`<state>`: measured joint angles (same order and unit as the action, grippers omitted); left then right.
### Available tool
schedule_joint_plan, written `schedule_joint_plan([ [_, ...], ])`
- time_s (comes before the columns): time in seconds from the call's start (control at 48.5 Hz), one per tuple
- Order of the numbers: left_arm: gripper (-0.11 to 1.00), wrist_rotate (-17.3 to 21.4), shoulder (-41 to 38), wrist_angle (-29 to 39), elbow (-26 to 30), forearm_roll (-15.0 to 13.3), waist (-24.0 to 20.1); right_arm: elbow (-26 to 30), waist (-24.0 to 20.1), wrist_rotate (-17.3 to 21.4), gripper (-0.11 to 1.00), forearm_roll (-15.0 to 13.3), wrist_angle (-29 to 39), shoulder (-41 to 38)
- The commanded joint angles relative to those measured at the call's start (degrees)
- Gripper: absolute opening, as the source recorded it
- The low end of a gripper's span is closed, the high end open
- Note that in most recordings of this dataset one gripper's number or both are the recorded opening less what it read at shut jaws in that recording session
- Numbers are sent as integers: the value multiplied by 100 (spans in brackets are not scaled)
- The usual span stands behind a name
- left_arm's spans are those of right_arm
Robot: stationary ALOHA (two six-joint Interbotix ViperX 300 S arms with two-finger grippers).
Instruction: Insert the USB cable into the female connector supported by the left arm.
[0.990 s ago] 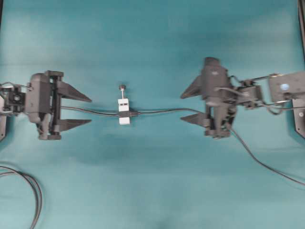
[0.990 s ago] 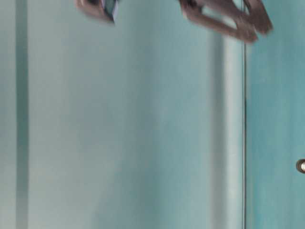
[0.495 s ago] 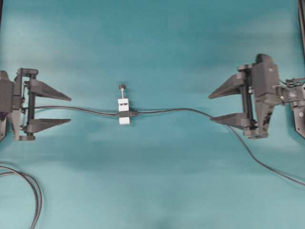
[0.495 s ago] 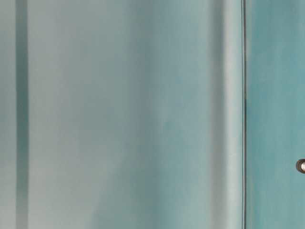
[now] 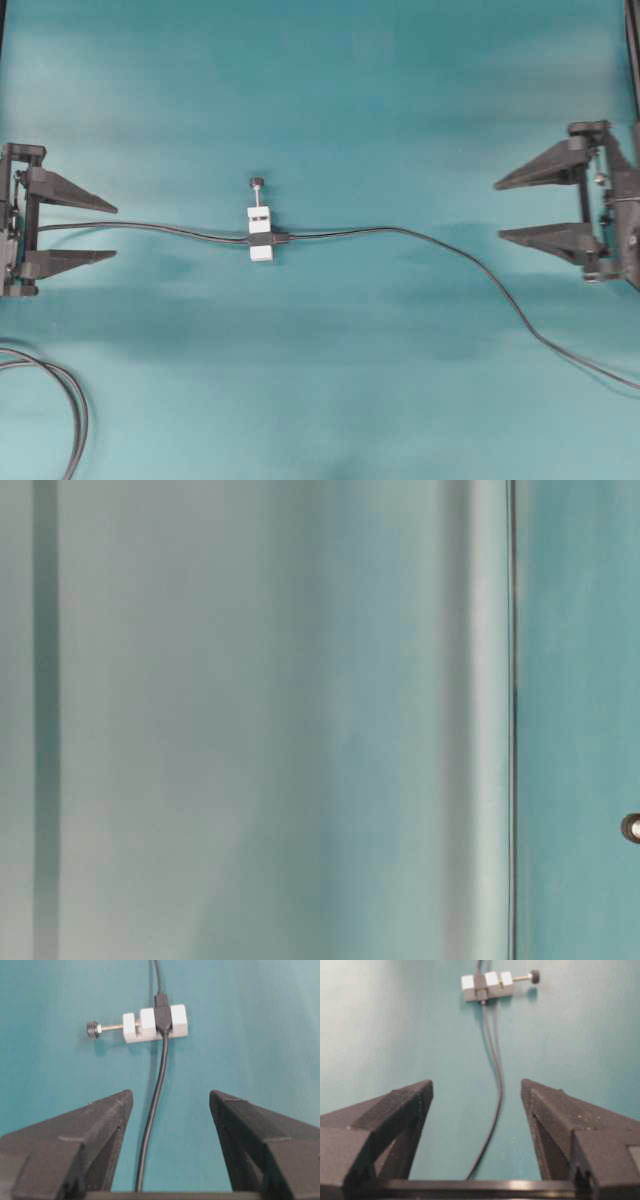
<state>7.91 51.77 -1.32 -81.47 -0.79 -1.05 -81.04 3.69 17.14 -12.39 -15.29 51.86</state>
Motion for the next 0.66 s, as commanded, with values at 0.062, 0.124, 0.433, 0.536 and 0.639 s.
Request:
schedule_joint_plan([
  [0.062,68,-97,18,97,53,-18,0,-123,18,18,74,9,237,606],
  [0.124,67,-97,44,9,53,-18,0,-141,18,18,73,9,352,835],
  [0.433,67,-97,220,-633,-352,-18,18,-272,18,18,73,-9,545,1274],
  [0.536,67,-70,316,-1037,-422,-18,18,-308,18,9,73,-18,554,1283],
  [0.639,67,-79,396,-1362,-483,-18,18,-369,18,9,73,-18,554,1274],
])
